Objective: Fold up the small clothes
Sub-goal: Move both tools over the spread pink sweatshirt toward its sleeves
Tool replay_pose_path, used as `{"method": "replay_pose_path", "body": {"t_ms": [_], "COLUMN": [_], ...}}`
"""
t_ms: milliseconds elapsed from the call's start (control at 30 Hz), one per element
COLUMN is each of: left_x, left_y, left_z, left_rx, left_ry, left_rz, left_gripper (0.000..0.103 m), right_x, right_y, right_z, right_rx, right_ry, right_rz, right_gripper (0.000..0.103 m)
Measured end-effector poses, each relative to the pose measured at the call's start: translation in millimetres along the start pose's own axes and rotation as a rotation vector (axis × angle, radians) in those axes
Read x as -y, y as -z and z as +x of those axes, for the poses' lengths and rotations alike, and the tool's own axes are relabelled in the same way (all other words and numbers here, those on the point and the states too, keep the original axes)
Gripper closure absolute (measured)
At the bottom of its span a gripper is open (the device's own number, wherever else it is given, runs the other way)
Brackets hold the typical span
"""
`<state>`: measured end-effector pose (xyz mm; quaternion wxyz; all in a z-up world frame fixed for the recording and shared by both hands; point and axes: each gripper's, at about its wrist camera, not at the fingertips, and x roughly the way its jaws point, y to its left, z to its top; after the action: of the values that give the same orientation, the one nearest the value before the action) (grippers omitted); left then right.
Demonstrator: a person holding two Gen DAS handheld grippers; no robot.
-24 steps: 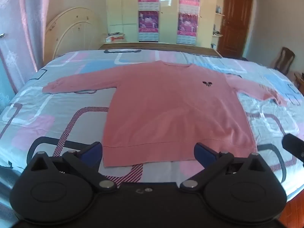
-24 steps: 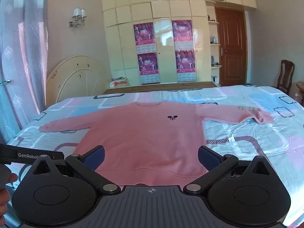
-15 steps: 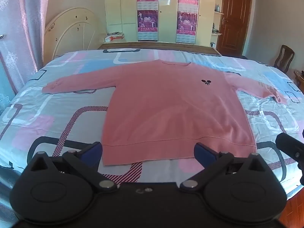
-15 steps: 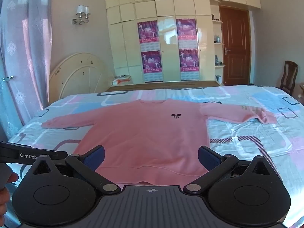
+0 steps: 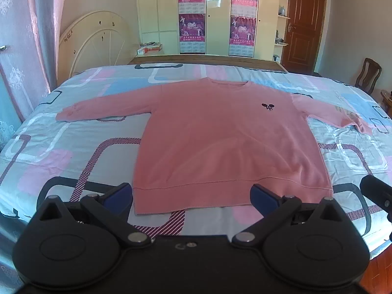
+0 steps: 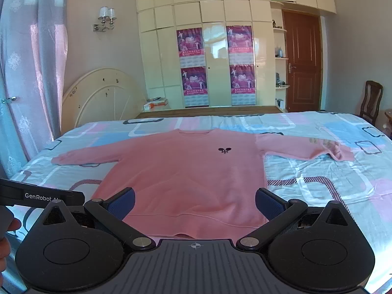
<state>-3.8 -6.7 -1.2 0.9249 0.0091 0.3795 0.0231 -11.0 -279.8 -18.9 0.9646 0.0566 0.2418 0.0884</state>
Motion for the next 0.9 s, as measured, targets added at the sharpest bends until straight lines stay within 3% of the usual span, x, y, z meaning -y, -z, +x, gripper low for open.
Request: {"method": "replay_pose_path", "body": {"t_ms": [900], "left_x": [2], "left_y": [-5], "left_z": [10], "left_rx": [-0.023], "left_ry": [-0.001], "left_rz": [0.010], "left_gripper": [0.001], "right_x": [2], "right_y": [-3], "right_z": [9], "right_rx": [-0.014], "right_ry": [0.001], "right_rz": [0.007], "right_gripper": [0.000]}}
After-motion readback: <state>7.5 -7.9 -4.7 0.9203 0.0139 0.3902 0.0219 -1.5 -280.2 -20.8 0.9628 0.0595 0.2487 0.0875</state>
